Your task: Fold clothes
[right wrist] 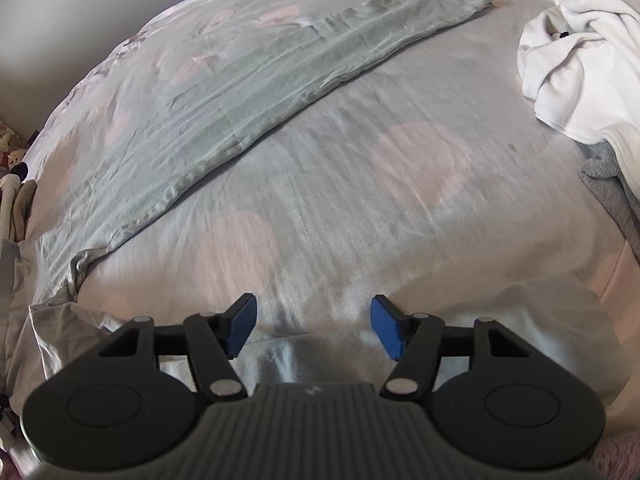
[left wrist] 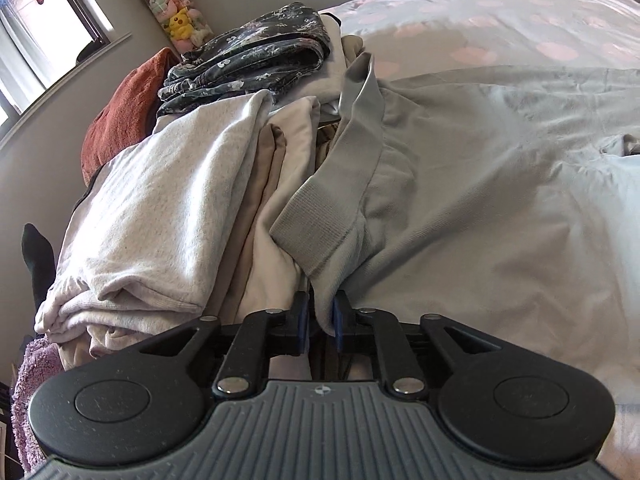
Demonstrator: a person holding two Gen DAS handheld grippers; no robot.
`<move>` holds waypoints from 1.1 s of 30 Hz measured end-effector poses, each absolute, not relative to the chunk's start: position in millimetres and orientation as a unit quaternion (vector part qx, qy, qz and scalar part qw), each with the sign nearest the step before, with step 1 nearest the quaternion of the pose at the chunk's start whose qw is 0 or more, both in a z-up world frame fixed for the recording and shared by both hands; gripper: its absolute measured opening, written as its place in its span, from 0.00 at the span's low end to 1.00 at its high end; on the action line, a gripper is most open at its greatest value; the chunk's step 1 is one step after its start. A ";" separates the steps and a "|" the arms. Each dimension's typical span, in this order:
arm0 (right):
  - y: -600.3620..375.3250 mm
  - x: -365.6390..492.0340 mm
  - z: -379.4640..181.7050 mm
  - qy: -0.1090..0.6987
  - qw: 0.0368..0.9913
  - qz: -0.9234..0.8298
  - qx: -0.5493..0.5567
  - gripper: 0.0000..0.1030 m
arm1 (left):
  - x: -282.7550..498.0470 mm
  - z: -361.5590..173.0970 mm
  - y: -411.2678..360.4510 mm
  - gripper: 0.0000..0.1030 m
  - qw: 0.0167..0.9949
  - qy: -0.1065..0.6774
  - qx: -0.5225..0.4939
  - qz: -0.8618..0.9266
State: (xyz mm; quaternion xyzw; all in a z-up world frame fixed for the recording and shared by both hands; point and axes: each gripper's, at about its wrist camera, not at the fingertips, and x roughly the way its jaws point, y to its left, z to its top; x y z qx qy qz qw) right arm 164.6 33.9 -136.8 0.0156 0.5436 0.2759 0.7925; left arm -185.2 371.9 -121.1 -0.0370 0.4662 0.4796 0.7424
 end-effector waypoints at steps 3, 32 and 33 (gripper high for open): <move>22.2 177.3 -123.2 0.541 0.797 0.270 0.018 0.65 | -184.0 -114.8 365.4 0.21 0.750 0.462 -0.035 0.472; -44.7 232.6 -134.0 0.589 0.774 0.196 -0.123 0.00 | -138.5 -128.6 332.5 0.23 0.788 0.478 -0.018 0.388; -44.4 231.1 -131.7 0.584 0.777 0.192 -0.133 0.00 | -139.2 -128.9 333.3 0.23 0.787 0.479 -0.019 0.388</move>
